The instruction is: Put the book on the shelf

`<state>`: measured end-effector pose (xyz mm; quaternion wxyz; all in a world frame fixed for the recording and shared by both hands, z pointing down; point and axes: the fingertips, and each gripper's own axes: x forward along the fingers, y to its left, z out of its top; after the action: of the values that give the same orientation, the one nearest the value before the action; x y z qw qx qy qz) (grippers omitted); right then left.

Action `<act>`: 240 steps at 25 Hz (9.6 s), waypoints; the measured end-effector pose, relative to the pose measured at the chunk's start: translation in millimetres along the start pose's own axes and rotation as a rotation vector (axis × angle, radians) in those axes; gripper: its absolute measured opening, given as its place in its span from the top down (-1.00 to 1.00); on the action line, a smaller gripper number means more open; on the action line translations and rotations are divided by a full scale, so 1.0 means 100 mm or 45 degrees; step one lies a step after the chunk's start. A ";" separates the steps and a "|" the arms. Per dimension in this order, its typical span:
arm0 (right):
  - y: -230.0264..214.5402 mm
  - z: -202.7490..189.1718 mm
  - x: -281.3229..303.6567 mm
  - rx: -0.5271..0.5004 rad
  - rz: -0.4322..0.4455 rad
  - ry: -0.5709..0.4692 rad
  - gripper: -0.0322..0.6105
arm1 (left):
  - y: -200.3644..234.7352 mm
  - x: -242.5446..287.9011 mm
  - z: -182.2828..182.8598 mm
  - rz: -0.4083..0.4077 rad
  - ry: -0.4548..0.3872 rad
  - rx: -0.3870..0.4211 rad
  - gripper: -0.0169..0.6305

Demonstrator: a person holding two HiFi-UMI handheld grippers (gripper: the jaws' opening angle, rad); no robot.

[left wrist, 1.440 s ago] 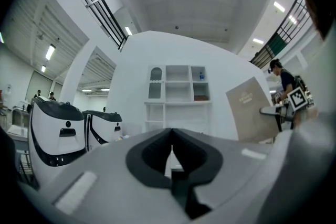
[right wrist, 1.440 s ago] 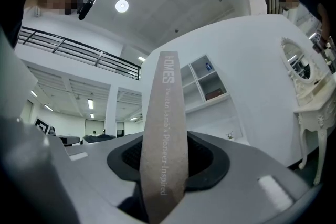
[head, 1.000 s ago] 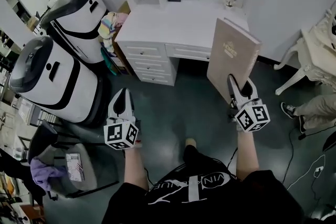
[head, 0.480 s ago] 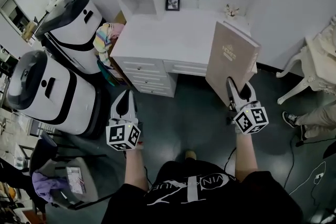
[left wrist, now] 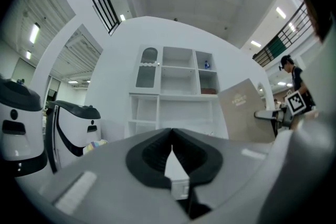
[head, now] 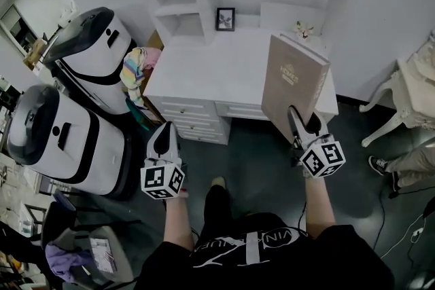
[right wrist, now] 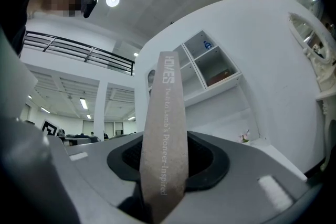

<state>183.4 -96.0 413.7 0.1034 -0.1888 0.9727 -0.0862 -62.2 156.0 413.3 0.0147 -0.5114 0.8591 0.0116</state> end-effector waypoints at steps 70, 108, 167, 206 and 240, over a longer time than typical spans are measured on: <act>-0.96 2.04 5.89 -1.843 0.080 0.087 0.35 | 1.07 5.32 0.96 -0.363 -0.094 0.008 0.95; -0.96 1.50 6.24 -1.847 0.110 0.361 -0.02 | 1.22 6.16 0.69 -0.556 -0.051 -0.013 0.95; -1.14 1.36 6.44 -0.792 -0.400 0.005 0.89 | 1.46 5.69 0.51 -0.518 -0.099 -0.054 0.95; -1.37 0.43 5.33 -0.500 -0.211 -0.061 0.89 | 1.35 5.75 0.25 -0.490 -0.122 -0.019 0.95; -1.47 -0.42 5.08 -0.365 -0.194 0.106 0.89 | 1.51 5.64 -0.03 -0.438 -0.116 0.001 0.95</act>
<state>-235.9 -420.4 399.2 0.0282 -0.2709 0.9614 0.0382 -463.5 -267.7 396.3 0.0556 -0.6500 0.7573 0.0317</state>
